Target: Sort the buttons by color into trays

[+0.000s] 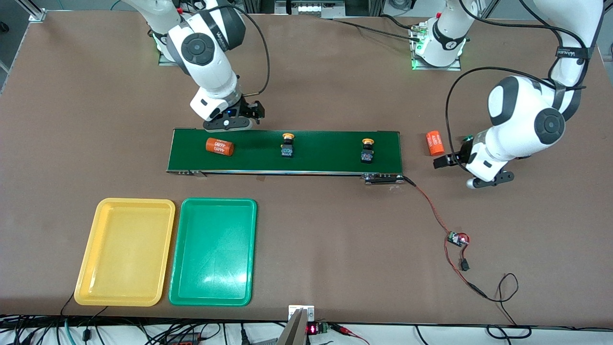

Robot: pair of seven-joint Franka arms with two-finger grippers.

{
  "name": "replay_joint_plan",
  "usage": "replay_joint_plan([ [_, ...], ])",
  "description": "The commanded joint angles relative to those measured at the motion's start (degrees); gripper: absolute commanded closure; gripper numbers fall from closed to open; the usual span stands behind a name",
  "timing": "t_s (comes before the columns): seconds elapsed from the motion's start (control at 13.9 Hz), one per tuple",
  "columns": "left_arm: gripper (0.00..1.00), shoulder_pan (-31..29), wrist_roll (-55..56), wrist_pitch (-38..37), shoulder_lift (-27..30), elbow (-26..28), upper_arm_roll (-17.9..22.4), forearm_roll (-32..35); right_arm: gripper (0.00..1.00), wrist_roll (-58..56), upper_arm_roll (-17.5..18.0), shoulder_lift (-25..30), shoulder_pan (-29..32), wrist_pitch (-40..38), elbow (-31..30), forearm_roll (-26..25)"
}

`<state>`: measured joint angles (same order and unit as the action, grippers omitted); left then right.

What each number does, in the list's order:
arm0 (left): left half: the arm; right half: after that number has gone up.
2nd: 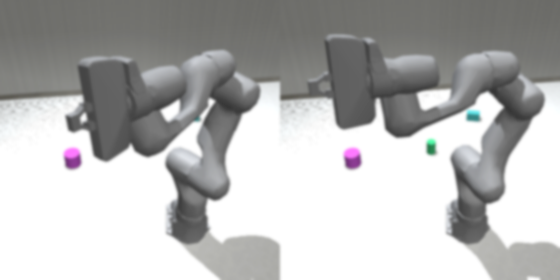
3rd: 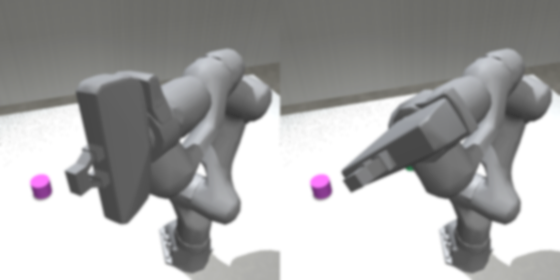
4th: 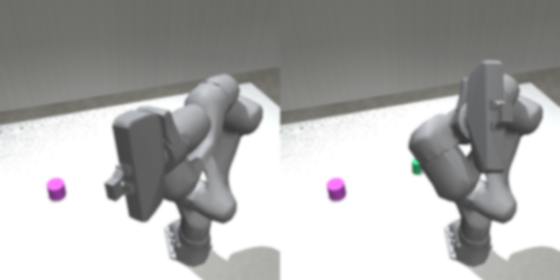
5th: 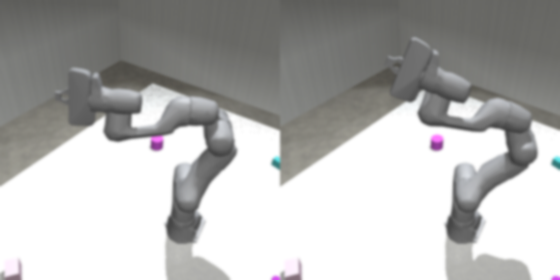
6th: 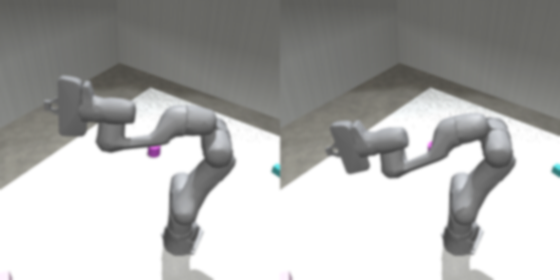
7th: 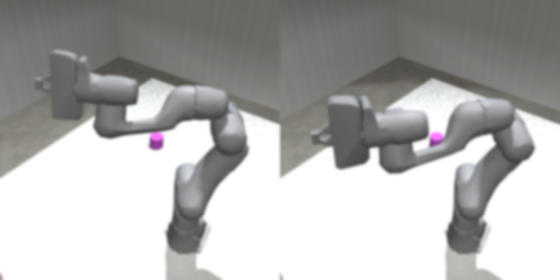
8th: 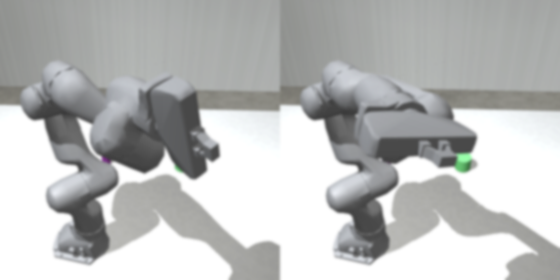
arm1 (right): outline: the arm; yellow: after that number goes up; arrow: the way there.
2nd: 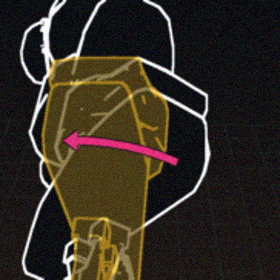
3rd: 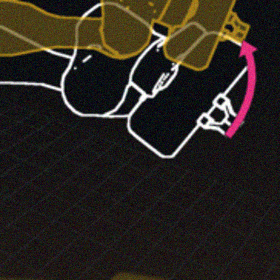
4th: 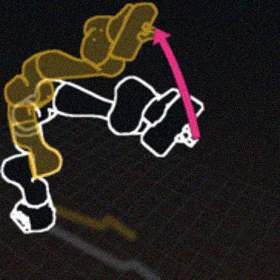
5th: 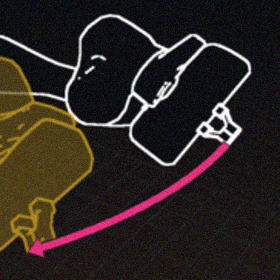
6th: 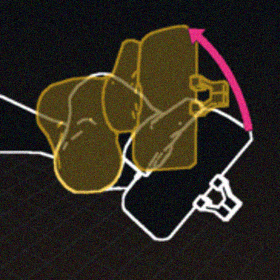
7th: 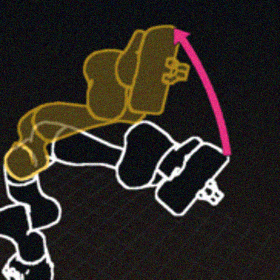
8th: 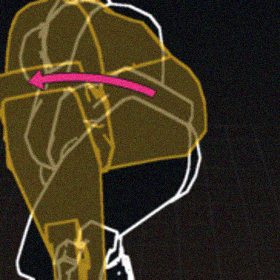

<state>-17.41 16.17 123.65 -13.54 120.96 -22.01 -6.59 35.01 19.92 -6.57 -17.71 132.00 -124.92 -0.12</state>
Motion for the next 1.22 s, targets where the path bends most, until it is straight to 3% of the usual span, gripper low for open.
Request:
replay_joint_plan([
  [0.0,0.0,-0.25,-0.53,-1.13,0.53,3.48,-0.49,0.17,0.0,6.02,-0.23,-4.06,-1.98,-0.07,4.06,-4.0],
  [0.58,0.0,-1.83,-0.53,1.41,-2.98,6.66,-0.49,3.51,0.0,6.47,-1.73,-8.54,-2.24,4.41,7.05,-5.07],
  [1.15,0.0,-2.28,-1.05,11.43,-5.62,12.37,-0.67,5.45,0.0,10.25,-3.57,-12.5,-4.52,4.23,7.67,-8.49],
])
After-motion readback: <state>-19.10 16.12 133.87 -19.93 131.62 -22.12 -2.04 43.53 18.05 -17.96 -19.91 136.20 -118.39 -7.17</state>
